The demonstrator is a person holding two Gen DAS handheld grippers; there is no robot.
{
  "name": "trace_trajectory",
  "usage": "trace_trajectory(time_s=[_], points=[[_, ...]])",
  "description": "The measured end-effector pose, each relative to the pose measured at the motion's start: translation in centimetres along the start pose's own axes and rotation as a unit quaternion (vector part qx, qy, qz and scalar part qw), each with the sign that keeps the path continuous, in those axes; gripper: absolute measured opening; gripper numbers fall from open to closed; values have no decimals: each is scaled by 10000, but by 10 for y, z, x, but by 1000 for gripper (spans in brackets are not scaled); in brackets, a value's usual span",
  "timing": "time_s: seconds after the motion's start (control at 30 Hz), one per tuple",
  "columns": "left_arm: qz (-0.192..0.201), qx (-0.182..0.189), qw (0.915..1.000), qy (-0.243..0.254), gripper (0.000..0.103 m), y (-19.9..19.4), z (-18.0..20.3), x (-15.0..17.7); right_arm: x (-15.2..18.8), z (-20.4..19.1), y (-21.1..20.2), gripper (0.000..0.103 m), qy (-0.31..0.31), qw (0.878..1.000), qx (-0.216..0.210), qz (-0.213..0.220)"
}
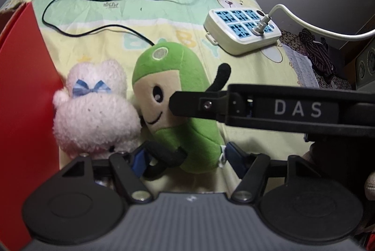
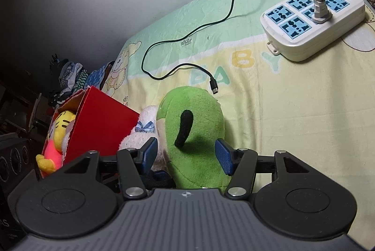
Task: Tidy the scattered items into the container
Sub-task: 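Close the right gripper on the green bean plush's head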
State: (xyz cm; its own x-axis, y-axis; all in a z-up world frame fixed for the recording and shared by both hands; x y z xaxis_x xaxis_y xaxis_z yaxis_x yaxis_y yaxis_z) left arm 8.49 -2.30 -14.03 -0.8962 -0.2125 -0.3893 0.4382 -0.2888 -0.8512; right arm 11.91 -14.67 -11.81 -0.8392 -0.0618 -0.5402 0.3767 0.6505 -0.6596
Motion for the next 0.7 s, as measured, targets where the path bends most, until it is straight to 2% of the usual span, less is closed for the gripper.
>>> trace_trajectory(time_s=[0.13, 0.37, 0.7], points=[[-104, 104, 9999, -46, 64, 7, 0, -2, 2, 9, 8, 58, 185, 9997, -150, -68], [-139, 56, 9993, 342, 62, 4, 15, 4, 11, 23, -5, 50, 733, 9965, -390, 80], [-492, 283, 9938, 954, 62, -14, 42, 47, 48, 29, -44, 50, 1395, 9892, -449, 77]])
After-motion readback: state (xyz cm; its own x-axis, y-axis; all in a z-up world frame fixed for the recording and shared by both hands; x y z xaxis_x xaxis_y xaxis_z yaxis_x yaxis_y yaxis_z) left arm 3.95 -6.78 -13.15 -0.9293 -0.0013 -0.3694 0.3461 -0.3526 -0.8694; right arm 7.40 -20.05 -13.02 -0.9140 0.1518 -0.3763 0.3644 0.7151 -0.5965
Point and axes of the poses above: each gripper's, at about its wrist camera, not at the fingertips, and y roughly the way its jaws point, z to its right, x to its underside, the point moved 5 cm from there along y, roughly the way its jaws point, and after that the axes turned 9 degrees about -y, right-handed, at the moved point
